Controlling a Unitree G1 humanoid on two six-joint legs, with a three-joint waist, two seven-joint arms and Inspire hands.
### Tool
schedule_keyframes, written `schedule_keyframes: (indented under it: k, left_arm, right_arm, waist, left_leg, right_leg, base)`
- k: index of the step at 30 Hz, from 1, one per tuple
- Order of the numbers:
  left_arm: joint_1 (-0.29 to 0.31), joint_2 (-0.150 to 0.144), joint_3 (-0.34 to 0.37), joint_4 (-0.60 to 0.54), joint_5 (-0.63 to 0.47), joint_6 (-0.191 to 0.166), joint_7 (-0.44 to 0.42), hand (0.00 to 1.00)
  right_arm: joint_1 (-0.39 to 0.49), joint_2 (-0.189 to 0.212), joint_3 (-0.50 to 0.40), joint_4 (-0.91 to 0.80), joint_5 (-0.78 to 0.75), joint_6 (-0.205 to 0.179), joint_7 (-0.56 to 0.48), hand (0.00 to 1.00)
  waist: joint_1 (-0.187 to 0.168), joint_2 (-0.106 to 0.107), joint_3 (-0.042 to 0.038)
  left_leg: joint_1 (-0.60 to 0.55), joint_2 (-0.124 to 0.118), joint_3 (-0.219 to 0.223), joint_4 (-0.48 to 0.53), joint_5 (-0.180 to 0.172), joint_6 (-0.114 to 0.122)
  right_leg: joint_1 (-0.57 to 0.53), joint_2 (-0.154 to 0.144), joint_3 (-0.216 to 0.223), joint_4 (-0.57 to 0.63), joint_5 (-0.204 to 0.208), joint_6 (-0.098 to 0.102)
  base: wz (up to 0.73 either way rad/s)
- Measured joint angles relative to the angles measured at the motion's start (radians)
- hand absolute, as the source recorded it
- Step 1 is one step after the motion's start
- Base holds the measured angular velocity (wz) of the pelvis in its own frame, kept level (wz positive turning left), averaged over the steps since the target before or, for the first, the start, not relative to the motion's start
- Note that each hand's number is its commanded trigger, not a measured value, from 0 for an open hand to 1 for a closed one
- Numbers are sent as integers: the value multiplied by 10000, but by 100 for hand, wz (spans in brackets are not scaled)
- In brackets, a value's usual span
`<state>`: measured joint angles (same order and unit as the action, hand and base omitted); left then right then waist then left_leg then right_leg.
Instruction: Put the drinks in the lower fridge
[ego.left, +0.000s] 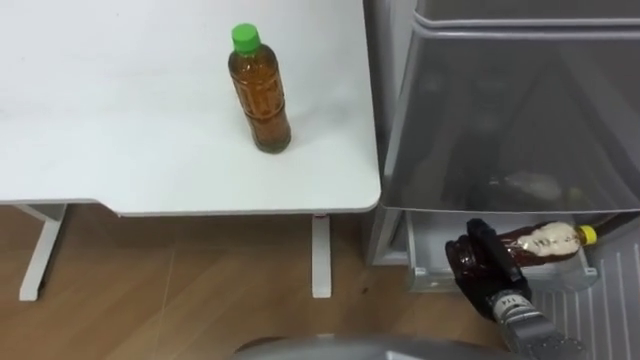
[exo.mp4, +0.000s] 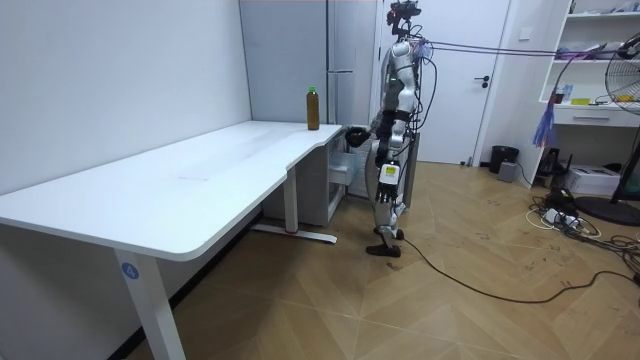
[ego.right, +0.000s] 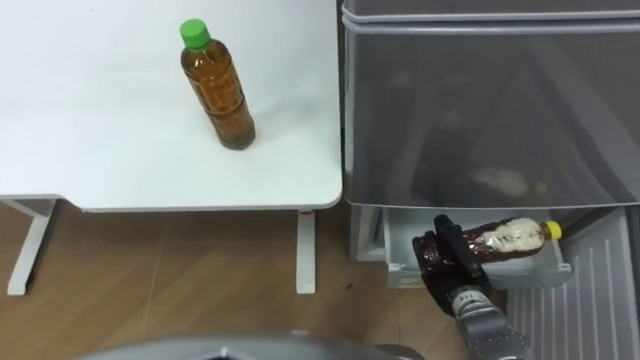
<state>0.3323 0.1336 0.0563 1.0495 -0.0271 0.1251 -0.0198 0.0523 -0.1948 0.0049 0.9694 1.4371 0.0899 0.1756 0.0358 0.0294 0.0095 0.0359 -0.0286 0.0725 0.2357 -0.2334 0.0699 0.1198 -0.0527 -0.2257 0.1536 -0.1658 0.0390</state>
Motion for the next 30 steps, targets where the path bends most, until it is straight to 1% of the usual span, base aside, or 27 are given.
schedule_keyframes:
  k: [2,4,5,6,7,8,10,12,14,16,17,19,20,24,26,27,29,30]
  left_arm:
    - [-179,23,-29,9,2,9,-5,0]
    - [-573,113,-138,-2,-8,-13,-93,0]
    - [-750,201,-321,-11,-1,-16,-108,0]
    - [-845,236,-422,-12,-2,-17,-99,0]
    - [-1023,326,-674,-12,3,-12,-90,0]
    - [-1165,412,-835,-12,-5,-11,-95,0]
    - [-1324,501,-909,-105,-4,-15,-111,0]
    - [-1457,586,-906,-216,-7,-20,-124,0]
    - [-1515,670,-919,-357,-22,-10,-122,0]
    - [-1595,710,-907,-343,-25,30,-123,0]
    - [-1645,720,-891,-344,-12,70,-124,0]
    - [-1706,720,-892,-339,-14,67,-135,0]
    - [-1761,718,-897,-339,-9,66,-149,0]
    - [-1944,722,-909,-236,-13,57,-195,0]
    - [-2200,741,-1018,-59,-25,23,-234,0]
    - [-2236,744,-1019,-50,-25,6,-255,0]
    - [-2257,747,-1022,-36,-67,-56,-301,0]
    - [-2259,758,-1020,-35,-76,-72,-301,0]
  right_arm:
    - [-200,-21,-5,30,-45,10,-39,100]
    - [-473,-74,-5,180,-27,86,-42,100]
    - [-703,-82,-4,382,-23,117,-81,100]
    - [-802,-94,-4,426,-17,135,-143,100]
    - [-964,-114,-4,480,-4,172,-215,100]
    - [-1307,-137,-4,798,10,219,-219,100]
    - [-1807,-204,-8,1263,-3,226,-305,100]
    - [-2004,-289,-12,1334,9,277,-335,100]
    - [-2402,-471,-25,1607,-12,474,-413,100]
    - [-2652,-588,-31,1686,-12,611,-525,100]
    - [-2867,-671,-53,1878,-11,661,-577,100]
    - [-3079,-780,-137,2205,-4,660,-681,100]
    - [-3159,-807,-347,2279,-12,643,-744,100]
    - [-3426,-903,-341,2349,-130,650,-766,100]
    - [-3584,-927,-340,2362,-125,635,-778,100]
    - [-3615,-932,-342,2377,-107,635,-793,80]
    - [-3963,-985,-355,2627,-184,637,-905,10]
    - [-3971,-998,-352,2681,-291,645,-886,0]
  waist:
    - [-15,-9,6]
    - [-74,-21,32]
    - [-97,18,7]
    - [-96,7,15]
    - [-112,3,34]
    - [-157,-13,51]
    - [-166,-23,61]
    - [-164,-45,81]
    - [-163,-41,84]
    - [-138,-50,95]
    - [-66,-54,98]
    - [-1,-58,114]
    - [21,-70,121]
    - [34,-71,141]
    - [33,-53,174]
    - [44,-57,176]
    - [71,-60,178]
    - [68,-77,188]
  left_leg:
    - [-314,-7,-21,78,49,5]
    - [-666,-8,-78,211,104,10]
    - [-794,-9,-97,231,145,9]
    - [-856,-9,-101,225,175,11]
    - [-996,-18,-111,217,248,10]
    - [-1193,-24,-120,230,312,14]
    - [-1497,-37,-134,237,429,26]
    - [-1788,-63,-216,237,548,31]
    - [-2164,-69,-249,251,683,27]
    - [-2384,-65,-232,213,812,17]
    - [-2514,-54,-190,198,869,10]
    - [-2606,-54,-196,172,937,4]
    - [-2673,-54,-198,163,958,-1]
    - [-3030,-56,-215,172,1078,-28]
    - [-3252,-49,-210,171,1128,-44]
    - [-3283,-50,-205,144,1145,-48]
    - [-3374,-62,-200,47,1192,-58]
    - [-3395,-64,-201,35,1200,-60]
  right_leg:
    - [-245,-8,-1,15,9,-14]
    - [-502,-11,-74,21,45,-71]
    - [-614,-20,-111,48,60,-93]
    - [-712,-30,-112,117,61,-95]
    - [-905,-51,-111,233,62,-97]
    - [-1143,-66,-92,348,74,-116]
    - [-1485,-88,-96,443,114,-172]
    - [-1786,-122,-159,554,131,-195]
    - [-2236,-163,-241,715,157,-233]
    - [-2521,-167,-236,748,206,-273]
    - [-2700,-171,-215,808,218,-291]
    - [-2816,-177,-230,843,216,-298]
    - [-2904,-179,-217,882,204,-312]
    - [-3312,-192,-220,992,201,-342]
    - [-3541,-192,-251,1011,215,-372]
    - [-3594,-195,-253,1023,216,-374]
    - [-3739,-249,-366,1060,211,-400]
    - [-3761,-279,-417,1064,199,-416]
  base:
    - [5]
    - [10]
    - [9]
    - [4]
    - [0]
    - [0]
    - [3]
    - [10]
    - [9]
    - [0]
    - [0]
    - [3]
    - [4]
    - [1]
    - [0]
    - [0]
    - [0]
    - [4]
